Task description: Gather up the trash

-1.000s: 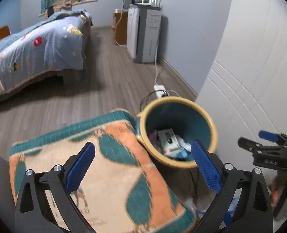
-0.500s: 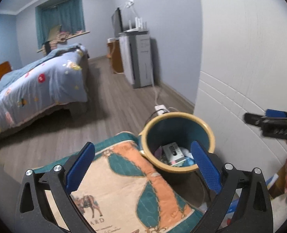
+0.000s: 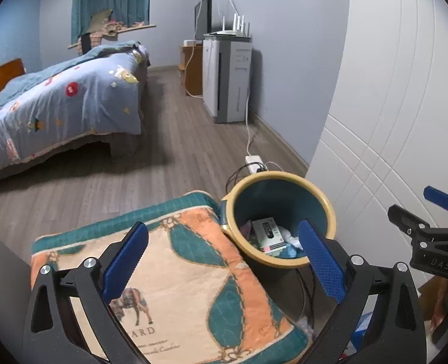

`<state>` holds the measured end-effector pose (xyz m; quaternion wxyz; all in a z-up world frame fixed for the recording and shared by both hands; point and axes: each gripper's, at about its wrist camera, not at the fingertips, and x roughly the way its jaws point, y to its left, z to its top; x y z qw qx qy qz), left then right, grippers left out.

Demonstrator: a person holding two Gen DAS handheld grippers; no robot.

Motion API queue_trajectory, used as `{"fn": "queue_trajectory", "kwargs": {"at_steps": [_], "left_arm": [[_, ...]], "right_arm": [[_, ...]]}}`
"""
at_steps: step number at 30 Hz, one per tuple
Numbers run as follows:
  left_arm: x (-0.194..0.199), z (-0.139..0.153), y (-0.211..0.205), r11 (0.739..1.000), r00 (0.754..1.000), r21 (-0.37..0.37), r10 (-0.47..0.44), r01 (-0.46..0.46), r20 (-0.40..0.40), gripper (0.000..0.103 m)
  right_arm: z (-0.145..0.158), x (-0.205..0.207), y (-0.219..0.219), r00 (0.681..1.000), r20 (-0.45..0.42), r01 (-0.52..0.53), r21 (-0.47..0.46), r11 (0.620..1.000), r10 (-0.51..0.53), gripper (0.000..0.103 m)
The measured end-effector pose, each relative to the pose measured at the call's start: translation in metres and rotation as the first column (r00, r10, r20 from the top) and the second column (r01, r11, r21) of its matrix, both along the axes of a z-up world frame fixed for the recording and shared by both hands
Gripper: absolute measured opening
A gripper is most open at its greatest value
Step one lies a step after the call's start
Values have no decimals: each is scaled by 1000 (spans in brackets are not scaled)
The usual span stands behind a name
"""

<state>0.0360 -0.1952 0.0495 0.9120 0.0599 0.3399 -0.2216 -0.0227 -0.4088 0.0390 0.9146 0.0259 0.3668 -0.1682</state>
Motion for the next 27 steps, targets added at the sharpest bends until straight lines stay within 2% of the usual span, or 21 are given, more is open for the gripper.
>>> {"fn": "queue_trajectory", "kwargs": {"at_steps": [6,11,27], "left_arm": [[-5,1,-5,1000,1000,22,-9,8,25,98],[-3,1,-4,1000,1000,10,-10,10,11,98],[-2,0,-4,1000,1000,14,-14,13,7,98]], "right_arm": [[3,-5,3,1000,4,11,5,1000,-11,97],[4,-5,9,1000,8,-8,-20,1000,8,97],[2,-4,9,1000,-6,0,-11,1000,0,97]]}}
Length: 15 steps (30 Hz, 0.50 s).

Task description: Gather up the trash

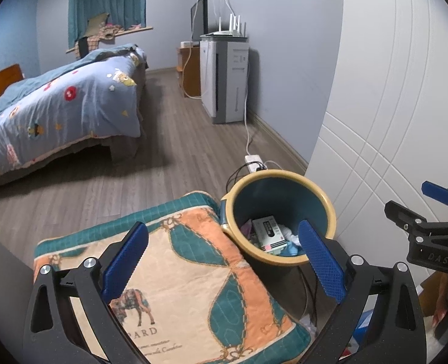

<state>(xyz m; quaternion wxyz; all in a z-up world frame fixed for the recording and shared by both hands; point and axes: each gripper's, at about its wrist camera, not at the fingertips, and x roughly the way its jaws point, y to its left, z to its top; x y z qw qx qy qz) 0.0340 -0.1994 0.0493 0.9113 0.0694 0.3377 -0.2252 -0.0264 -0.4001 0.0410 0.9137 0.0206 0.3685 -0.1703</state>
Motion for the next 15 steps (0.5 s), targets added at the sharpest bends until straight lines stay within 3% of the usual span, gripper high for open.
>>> {"fn": "queue_trajectory", "kwargs": {"at_steps": [15], "left_arm": [[0,-1,1,1000,1000,0,-5,5,-2,98]], "right_arm": [[-1,1,-1,1000,-2,0,1,1000,0,97]]}}
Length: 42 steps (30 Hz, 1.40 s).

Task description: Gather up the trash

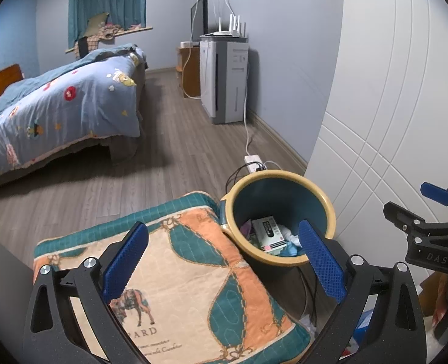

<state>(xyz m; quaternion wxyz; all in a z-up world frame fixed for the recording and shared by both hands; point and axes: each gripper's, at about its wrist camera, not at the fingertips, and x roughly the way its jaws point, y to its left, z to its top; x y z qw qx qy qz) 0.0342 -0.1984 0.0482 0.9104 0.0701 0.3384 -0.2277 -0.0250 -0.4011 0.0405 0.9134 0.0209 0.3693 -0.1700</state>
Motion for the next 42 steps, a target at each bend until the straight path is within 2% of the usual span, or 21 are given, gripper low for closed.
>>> {"fn": "queue_trajectory", "kwargs": {"at_steps": [42], "left_arm": [[-1,1,1,1000,1000,-1,-10,10,14,98]], "right_arm": [[-9,-2,2,1000,-11,7,4,1000,-7,97]]}}
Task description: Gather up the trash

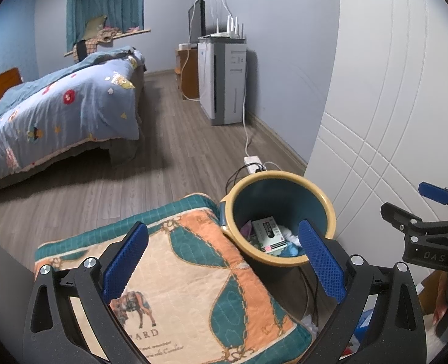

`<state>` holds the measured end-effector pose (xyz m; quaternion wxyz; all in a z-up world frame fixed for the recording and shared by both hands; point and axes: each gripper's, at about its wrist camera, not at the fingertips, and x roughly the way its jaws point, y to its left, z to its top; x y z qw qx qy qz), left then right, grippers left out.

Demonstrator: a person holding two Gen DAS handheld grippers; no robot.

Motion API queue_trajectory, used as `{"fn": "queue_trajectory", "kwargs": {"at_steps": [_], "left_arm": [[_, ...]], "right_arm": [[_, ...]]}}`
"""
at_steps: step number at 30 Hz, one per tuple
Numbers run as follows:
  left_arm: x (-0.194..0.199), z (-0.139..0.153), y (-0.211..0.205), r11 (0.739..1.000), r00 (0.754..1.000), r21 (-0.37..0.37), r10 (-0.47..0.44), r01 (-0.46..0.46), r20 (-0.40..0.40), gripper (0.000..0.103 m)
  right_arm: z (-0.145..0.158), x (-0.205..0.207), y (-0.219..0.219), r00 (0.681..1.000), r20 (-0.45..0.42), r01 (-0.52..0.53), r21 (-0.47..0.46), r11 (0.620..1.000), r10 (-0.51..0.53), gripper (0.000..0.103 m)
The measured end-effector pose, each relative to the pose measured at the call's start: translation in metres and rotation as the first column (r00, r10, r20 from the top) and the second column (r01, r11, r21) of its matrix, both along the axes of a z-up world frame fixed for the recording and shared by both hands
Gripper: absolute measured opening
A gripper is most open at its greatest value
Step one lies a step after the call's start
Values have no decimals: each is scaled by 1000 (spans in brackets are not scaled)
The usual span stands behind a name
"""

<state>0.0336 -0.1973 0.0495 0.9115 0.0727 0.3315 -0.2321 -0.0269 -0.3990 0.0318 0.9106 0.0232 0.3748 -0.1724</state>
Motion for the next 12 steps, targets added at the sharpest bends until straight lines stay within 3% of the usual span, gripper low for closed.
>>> {"fn": "queue_trajectory", "kwargs": {"at_steps": [6,12], "left_arm": [[0,0,8,999,999,-7,-38,37,-9,98],[-3,1,21,1000,1000,10,-20,20,-9,98]], "right_arm": [[-3,2,1,1000,-18,5,2,1000,-5,97],[-10,2,5,998,-59,28,30,999,-26,97]]}}
